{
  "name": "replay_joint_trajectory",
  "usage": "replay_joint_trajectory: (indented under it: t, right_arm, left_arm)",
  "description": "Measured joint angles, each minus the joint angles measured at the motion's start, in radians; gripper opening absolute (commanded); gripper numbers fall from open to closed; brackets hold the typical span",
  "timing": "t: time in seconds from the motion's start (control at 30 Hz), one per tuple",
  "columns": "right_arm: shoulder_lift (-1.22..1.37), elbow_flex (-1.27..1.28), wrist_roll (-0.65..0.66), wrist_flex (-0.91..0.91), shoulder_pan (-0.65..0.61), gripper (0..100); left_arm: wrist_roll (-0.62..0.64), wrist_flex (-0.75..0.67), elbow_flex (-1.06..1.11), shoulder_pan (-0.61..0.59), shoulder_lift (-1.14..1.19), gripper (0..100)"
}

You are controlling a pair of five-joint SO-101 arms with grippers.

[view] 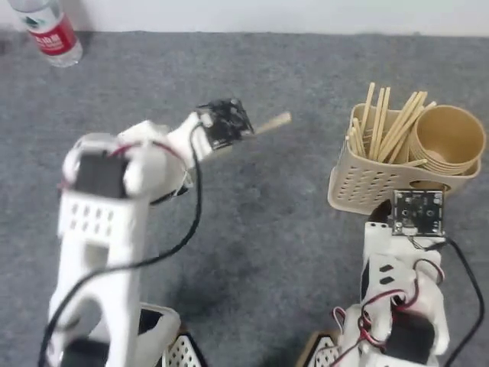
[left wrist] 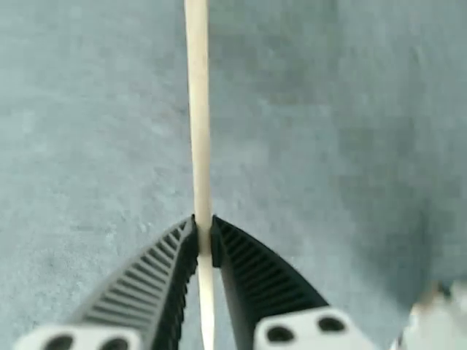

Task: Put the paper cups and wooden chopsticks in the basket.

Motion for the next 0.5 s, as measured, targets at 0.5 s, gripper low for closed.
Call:
replay_joint_trajectory:
  t: [0.5]
  right_arm:
    - [0.012, 0.166, -0.104, -0.126, 0.348, 1.0]
  left_arm:
    - [0.732, -0.812, 0.437, 0.397, -0.586, 1]
